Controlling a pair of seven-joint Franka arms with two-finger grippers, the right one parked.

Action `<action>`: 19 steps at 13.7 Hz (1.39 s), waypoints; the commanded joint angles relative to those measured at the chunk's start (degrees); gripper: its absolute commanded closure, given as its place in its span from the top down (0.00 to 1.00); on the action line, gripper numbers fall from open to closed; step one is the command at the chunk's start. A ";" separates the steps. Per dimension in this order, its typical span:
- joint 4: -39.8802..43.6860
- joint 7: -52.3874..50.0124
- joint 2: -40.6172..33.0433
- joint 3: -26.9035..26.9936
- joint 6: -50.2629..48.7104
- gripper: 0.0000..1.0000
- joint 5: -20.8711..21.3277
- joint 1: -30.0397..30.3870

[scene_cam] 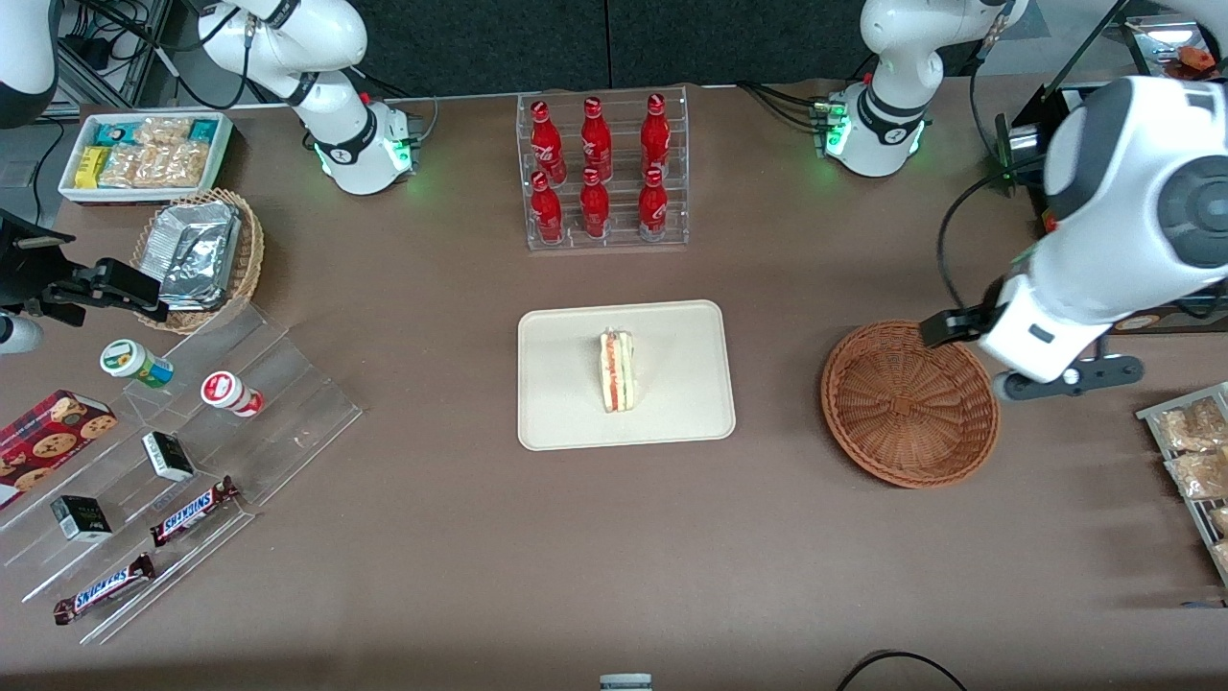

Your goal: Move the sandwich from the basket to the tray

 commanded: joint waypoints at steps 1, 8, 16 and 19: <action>-8.26 9.43 -8.80 10.67 0.68 1.00 -3.32 -5.17; -14.73 15.88 -16.32 24.43 2.18 1.00 -4.03 -14.51; -2.24 15.44 -10.95 24.16 -2.64 1.00 -6.31 -13.72; -0.39 15.27 -10.68 24.16 -6.15 1.00 -6.57 -13.72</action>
